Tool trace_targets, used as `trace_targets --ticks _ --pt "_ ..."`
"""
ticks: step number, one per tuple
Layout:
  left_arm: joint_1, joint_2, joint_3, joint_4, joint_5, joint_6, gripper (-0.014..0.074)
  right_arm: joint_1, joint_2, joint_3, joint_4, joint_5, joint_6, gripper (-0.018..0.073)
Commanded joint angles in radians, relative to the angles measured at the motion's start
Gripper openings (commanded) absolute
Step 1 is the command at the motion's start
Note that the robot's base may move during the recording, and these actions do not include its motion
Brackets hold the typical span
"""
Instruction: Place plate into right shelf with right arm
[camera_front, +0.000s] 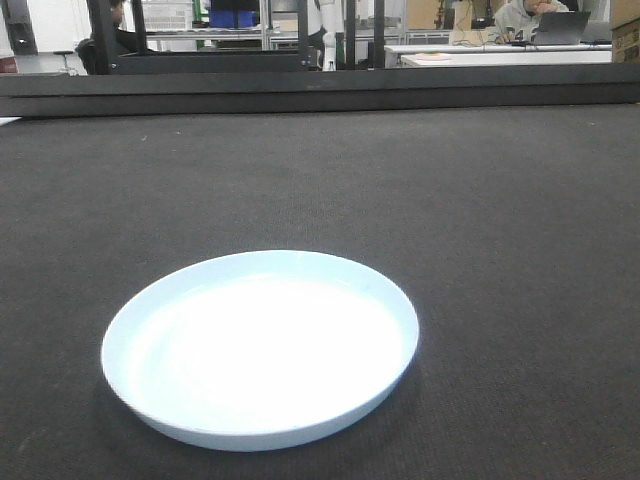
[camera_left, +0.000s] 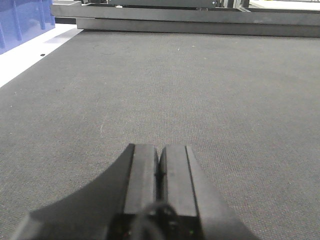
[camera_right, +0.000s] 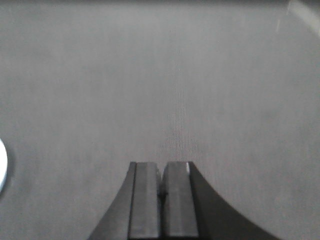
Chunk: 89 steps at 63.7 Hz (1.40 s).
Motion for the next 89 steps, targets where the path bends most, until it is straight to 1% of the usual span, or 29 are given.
trace_targets --ticks 1,9,17,24,33,38,42,48,52,57,58,62,66,70,81,89 --pt "-0.006 0.0 0.008 -0.004 -0.089 0.003 -0.0047 -0.007 0.111 -0.079 -0.007 0.022 0.0 0.0054" --pt "-0.006 0.0 0.008 -0.004 -0.089 0.003 -0.0047 -0.006 0.267 -0.127 -0.007 0.083 0.0 0.0054" --pt "-0.006 0.0 0.008 -0.004 -0.089 0.003 -0.0047 -0.004 0.42 -0.177 -0.013 0.108 0.0 0.0054" --pt "-0.006 0.0 0.008 -0.004 -0.089 0.003 -0.0047 0.032 0.553 -0.231 -0.023 0.108 0.003 0.0054" --pt "-0.006 0.0 0.008 -0.004 -0.089 0.003 -0.0047 0.162 0.713 -0.301 -0.049 0.131 0.007 0.0054" --pt "-0.006 0.0 0.008 -0.004 -0.089 0.003 -0.0047 0.234 0.789 -0.339 -0.063 0.148 0.042 0.0054" --pt "-0.006 0.0 0.008 -0.004 -0.089 0.003 -0.0047 0.287 0.864 -0.38 -0.076 0.161 0.115 0.0057" --pt "-0.006 0.0 0.008 -0.004 -0.089 0.003 -0.0047 0.357 0.951 -0.44 -0.117 0.197 0.261 0.0062" --pt "-0.006 0.0 0.008 -0.004 -0.089 0.003 -0.0047 0.404 1.023 -0.488 -0.145 0.238 0.349 0.0111" --pt "-0.006 0.0 0.008 -0.004 -0.089 0.003 -0.0047 0.452 1.09 -0.548 -0.158 0.292 0.424 0.0251" --pt "-0.006 0.0 0.008 -0.004 -0.089 0.003 -0.0047 0.465 1.11 -0.558 -0.158 0.304 0.437 0.0298" --pt "-0.006 0.0 0.008 -0.004 -0.089 0.003 -0.0047 0.496 1.164 -0.602 -0.157 0.331 0.466 0.0424" --pt "-0.006 0.0 0.008 -0.004 -0.089 0.003 -0.0047 0.531 1.211 -0.644 -0.155 0.351 0.468 0.0496" --pt "-0.006 0.0 0.008 -0.004 -0.089 0.003 -0.0047 0.555 1.253 -0.681 -0.152 0.366 0.476 0.0508" --pt "-0.006 0.0 0.008 -0.004 -0.089 0.003 -0.0047 0.605 1.337 -0.745 -0.133 0.376 0.548 0.0505" --pt "-0.006 0.0 0.008 -0.004 -0.089 0.003 -0.0047 0.63 1.375 -0.758 -0.088 0.368 0.572 0.0505"
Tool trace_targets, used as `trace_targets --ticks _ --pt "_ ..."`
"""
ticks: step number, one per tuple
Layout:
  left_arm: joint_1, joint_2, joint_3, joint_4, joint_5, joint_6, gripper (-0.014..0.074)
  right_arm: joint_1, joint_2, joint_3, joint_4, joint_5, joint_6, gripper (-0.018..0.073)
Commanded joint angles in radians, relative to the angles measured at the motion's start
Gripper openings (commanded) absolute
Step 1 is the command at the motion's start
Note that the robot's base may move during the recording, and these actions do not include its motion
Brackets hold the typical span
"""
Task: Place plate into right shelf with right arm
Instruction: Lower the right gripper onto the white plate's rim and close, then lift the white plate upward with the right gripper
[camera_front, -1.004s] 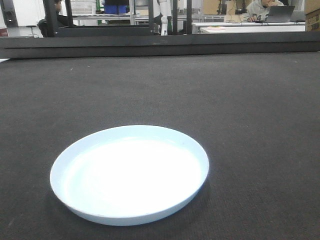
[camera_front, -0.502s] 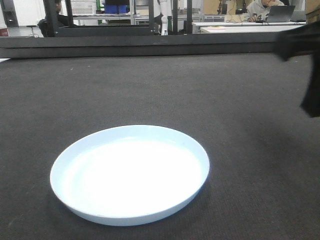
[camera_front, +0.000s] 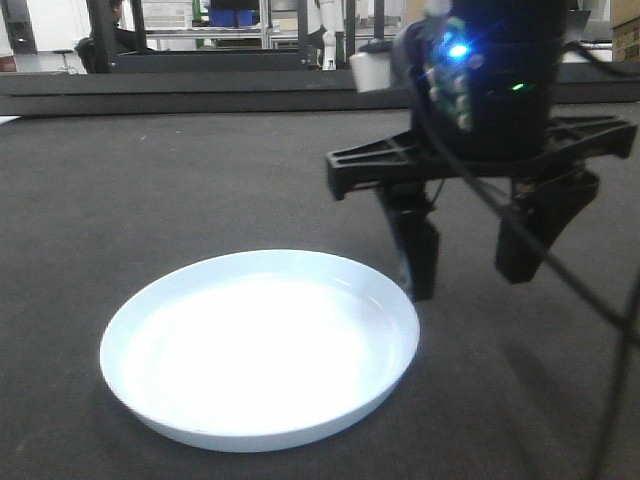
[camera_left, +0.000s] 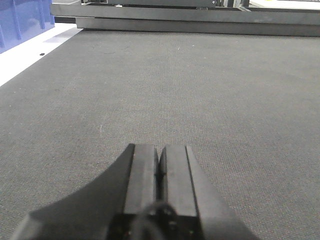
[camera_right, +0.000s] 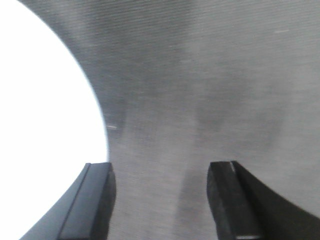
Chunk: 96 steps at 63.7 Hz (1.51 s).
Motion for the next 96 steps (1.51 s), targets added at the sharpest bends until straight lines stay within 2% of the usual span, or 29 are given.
trace_targets --ticks 1,9,25,32,40,41,43,46,62,77,81,86,96 --pt "-0.006 0.0 0.008 -0.004 -0.089 0.003 -0.0047 0.016 -0.018 -0.037 0.03 -0.004 0.022 0.0505" --pt "-0.006 0.0 0.008 -0.004 -0.089 0.003 -0.0047 0.016 0.001 -0.037 0.091 -0.015 0.027 0.0505" --pt "-0.006 0.0 0.008 -0.004 -0.089 0.003 -0.0047 0.016 0.041 -0.037 0.094 -0.031 0.046 0.0492" --pt "-0.006 0.0 0.008 -0.004 -0.089 0.003 -0.0047 0.016 0.049 -0.037 0.09 -0.039 0.046 0.0356" --pt "-0.006 0.0 0.008 -0.004 -0.089 0.003 -0.0047 0.016 0.047 -0.037 0.09 -0.044 0.046 0.0123" --pt "-0.006 0.0 0.008 -0.004 -0.089 0.003 -0.0047 0.015 0.042 -0.037 0.09 -0.047 0.046 0.0072" --pt "-0.006 0.0 0.008 -0.004 -0.089 0.003 -0.0047 0.014 0.037 -0.037 0.09 -0.048 0.046 0.0034" --pt "-0.006 0.0 0.008 -0.004 -0.089 0.003 -0.0047 0.013 0.024 -0.037 0.086 -0.049 0.045 0.0057" --pt "-0.006 0.0 0.008 -0.004 -0.089 0.003 -0.0047 -0.029 -0.106 -0.017 0.002 -0.057 0.037 0.0054" --pt "-0.006 0.0 0.008 -0.004 -0.089 0.003 -0.0047 -0.109 -0.365 0.174 -0.16 -0.21 -0.004 0.0054" --pt "-0.006 0.0 0.008 -0.004 -0.089 0.003 -0.0047 -0.149 -0.459 0.243 -0.172 -0.277 -0.037 0.0054" --pt "-0.006 0.0 0.008 -0.004 -0.089 0.003 -0.0047 -0.205 -0.568 0.33 -0.142 -0.356 -0.124 0.0054" --pt "-0.006 0.0 0.008 -0.004 -0.089 0.003 -0.0047 -0.359 -0.752 0.469 -0.027 -0.514 -0.437 0.0054"
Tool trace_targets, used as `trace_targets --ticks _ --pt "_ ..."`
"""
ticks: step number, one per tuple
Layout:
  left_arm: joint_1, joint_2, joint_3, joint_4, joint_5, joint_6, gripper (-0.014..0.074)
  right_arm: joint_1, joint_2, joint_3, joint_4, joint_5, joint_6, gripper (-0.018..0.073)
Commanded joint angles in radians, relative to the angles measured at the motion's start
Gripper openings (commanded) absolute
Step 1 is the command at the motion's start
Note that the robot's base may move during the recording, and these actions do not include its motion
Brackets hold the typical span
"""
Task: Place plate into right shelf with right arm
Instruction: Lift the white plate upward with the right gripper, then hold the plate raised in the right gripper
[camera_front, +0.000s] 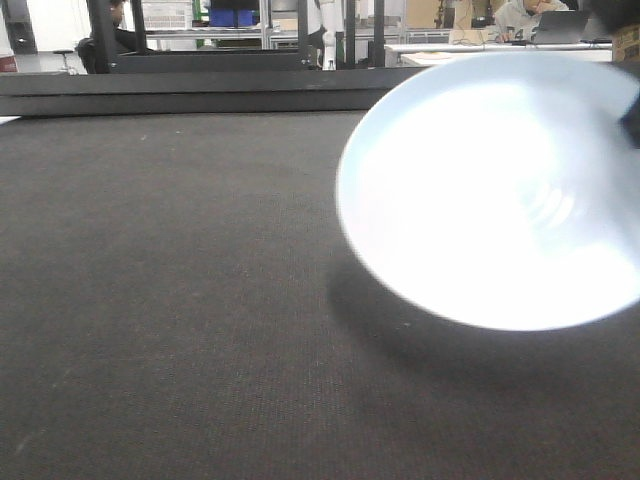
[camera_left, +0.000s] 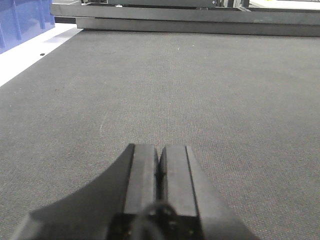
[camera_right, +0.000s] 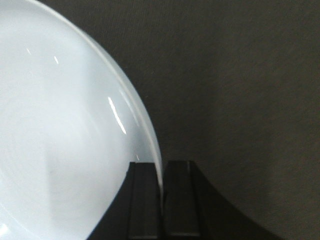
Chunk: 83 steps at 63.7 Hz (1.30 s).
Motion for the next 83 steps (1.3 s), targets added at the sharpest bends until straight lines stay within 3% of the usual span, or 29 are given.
trace_targets --ticks 1,8,16,25,35,49,63,83 --pt "-0.006 0.0 0.008 -0.004 -0.089 0.003 -0.0047 -0.095 -0.132 0.056 0.059 -0.165 -0.221 0.0054" --pt "-0.006 0.0 0.008 -0.004 -0.089 0.003 -0.0047 -0.227 -0.26 0.152 0.139 -0.279 -0.354 0.0054" --pt "-0.006 0.0 0.008 -0.004 -0.089 0.003 -0.0047 -0.368 -0.406 0.258 0.193 -0.406 -0.36 0.0054" --pt "-0.006 0.0 0.008 -0.004 -0.089 0.003 -0.0047 -0.436 -0.56 0.367 0.192 -0.504 -0.36 0.0054" --pt "-0.006 0.0 0.008 -0.004 -0.089 0.003 -0.0047 -0.435 -0.726 0.47 0.198 -0.588 -0.354 0.0054" --pt "-0.006 0.0 0.008 -0.004 -0.089 0.003 -0.0047 -0.432 -0.882 0.505 0.215 -0.498 -0.348 0.0054" --pt "-0.006 0.0 0.008 -0.004 -0.089 0.003 -0.0047 -0.424 -0.911 0.526 0.205 -0.647 -0.299 0.0054" --pt "-0.006 0.0 0.008 -0.004 -0.089 0.003 -0.0047 -0.284 -0.91 0.566 0.133 -0.729 -0.299 0.0054"
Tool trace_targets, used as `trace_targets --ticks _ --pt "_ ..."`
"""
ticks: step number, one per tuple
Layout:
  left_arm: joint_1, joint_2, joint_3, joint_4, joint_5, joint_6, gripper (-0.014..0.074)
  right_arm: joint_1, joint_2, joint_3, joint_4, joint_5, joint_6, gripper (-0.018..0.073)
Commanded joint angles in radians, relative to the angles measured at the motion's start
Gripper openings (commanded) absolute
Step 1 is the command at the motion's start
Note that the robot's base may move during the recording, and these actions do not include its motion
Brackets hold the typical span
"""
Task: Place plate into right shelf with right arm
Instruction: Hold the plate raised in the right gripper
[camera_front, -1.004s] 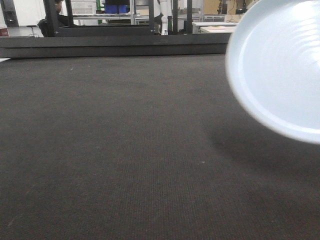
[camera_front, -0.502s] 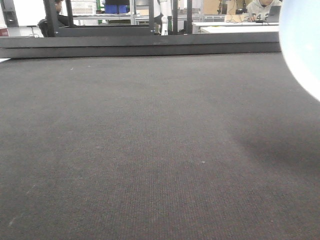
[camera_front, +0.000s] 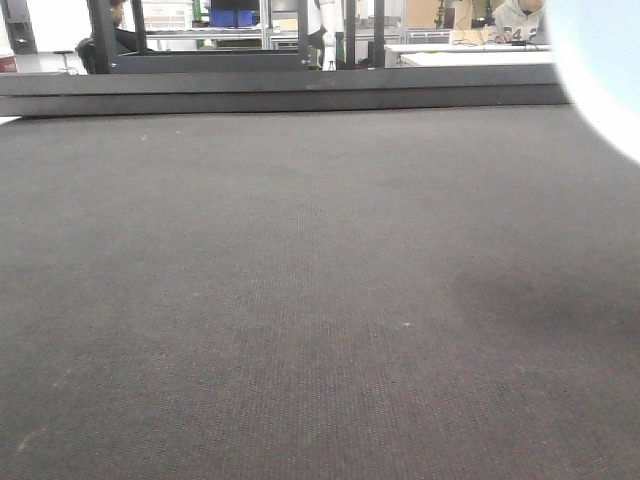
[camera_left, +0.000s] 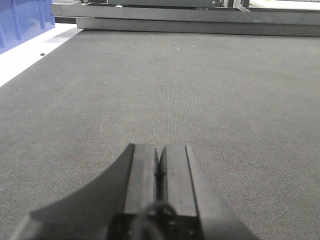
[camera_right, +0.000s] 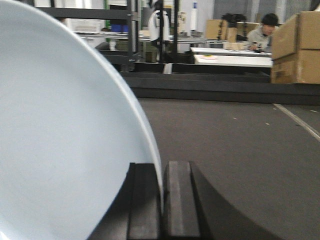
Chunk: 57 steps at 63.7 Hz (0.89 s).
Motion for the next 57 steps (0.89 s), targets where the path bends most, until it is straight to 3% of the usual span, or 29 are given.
trace_targets --ticks 1,57 --pt "-0.006 0.0 0.008 -0.004 -0.089 0.003 -0.0047 0.033 0.01 -0.03 -0.014 -0.131 0.005 0.0054" --pt "-0.006 0.0 0.008 -0.004 -0.089 0.003 -0.0047 0.046 0.01 -0.03 -0.014 -0.117 0.005 0.0054"
